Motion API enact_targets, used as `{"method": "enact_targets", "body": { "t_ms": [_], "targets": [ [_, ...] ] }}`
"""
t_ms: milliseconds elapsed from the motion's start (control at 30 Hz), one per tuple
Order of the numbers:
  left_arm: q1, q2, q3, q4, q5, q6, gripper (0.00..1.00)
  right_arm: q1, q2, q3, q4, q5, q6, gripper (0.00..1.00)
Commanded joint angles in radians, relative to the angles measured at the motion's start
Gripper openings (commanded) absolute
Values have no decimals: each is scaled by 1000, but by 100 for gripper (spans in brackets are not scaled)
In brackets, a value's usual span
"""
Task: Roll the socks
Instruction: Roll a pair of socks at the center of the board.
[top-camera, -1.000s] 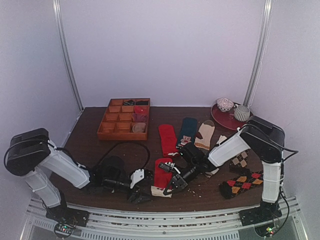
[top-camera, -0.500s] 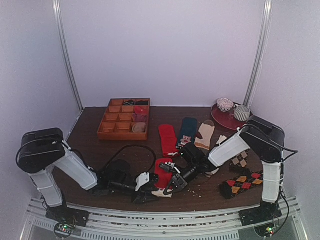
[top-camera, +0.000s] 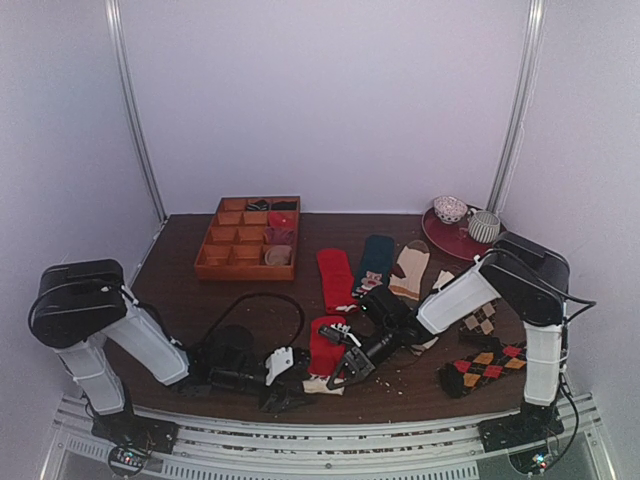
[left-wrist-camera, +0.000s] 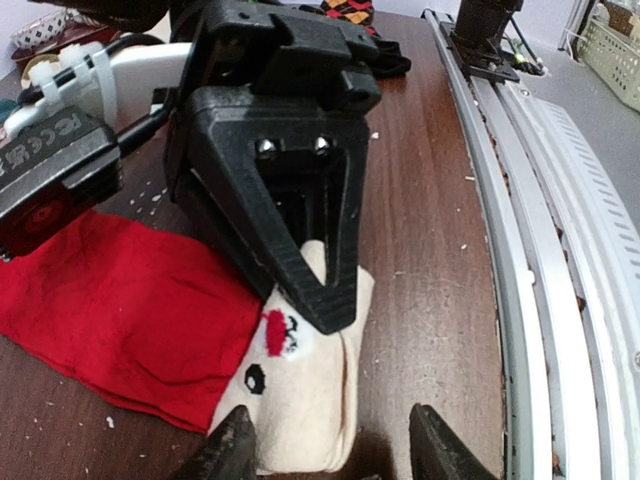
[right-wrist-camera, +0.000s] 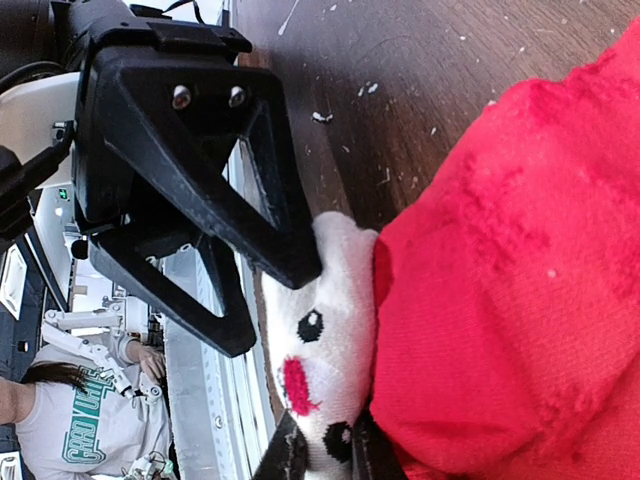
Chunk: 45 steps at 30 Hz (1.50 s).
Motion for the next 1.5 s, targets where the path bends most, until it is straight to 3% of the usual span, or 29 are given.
{"method": "enact_targets", "body": {
  "t_ms": [0,133,333,633,700,967,1100,1267,1467],
  "targets": [
    [0,47,23,-27,-9,10,44,-6,98,-62,-150,139,11,10],
    [-3,80,33,-14,7,-1,36,-6,94,-66,-147,136,17,10],
    [-8,108,44,-30,5,4,33,-6,101,-63,-133,111,42,10],
    [-32,145,52,-40,-56,12,67,-6,101,-53,-157,99,29,10],
    [-32,150,58,-44,-61,13,68,-6,99,-52,-157,99,28,10],
    [-35,167,111,-152,-39,33,30,-6,87,-63,-162,89,23,10],
    [-39,169,121,-203,-26,24,0,-6,85,-54,-175,85,14,10],
    [-43,125,110,-298,-7,-40,0,-11,64,-30,-203,100,-10,11],
    [-39,114,209,-691,28,-131,0,-30,-81,-22,-209,246,-64,20]
  ]
}}
